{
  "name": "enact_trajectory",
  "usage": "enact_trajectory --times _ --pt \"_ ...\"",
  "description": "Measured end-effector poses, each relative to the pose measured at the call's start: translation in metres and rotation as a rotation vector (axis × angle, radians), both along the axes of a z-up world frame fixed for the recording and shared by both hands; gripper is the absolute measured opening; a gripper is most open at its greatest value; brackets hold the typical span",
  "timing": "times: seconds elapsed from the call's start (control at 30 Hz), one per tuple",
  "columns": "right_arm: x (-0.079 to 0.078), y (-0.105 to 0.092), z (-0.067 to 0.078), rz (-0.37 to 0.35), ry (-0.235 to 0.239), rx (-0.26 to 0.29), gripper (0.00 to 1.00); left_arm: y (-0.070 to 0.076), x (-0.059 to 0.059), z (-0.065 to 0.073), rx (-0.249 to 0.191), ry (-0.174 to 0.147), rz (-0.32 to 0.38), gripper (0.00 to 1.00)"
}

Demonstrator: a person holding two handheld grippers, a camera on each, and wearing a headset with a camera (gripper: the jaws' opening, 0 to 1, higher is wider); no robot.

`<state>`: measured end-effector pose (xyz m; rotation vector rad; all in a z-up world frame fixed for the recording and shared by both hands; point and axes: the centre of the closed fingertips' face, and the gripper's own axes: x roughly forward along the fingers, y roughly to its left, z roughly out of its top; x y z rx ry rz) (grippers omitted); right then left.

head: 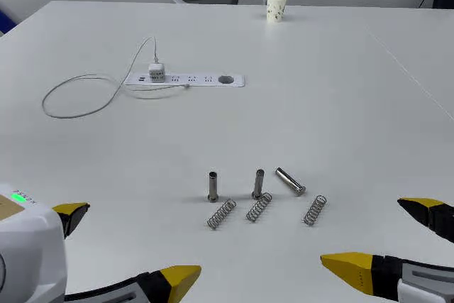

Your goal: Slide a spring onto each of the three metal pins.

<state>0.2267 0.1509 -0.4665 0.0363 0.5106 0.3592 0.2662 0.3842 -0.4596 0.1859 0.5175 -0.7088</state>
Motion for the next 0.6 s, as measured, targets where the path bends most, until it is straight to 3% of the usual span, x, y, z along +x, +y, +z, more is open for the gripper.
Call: enact_trajectory --times 0.6 --pt "0.010 -0.010 -0.002 -0.029 0.011 -0.020 0.88 -0.004 0.000 -0.001 -0.014 0.006 -0.005 0.93"
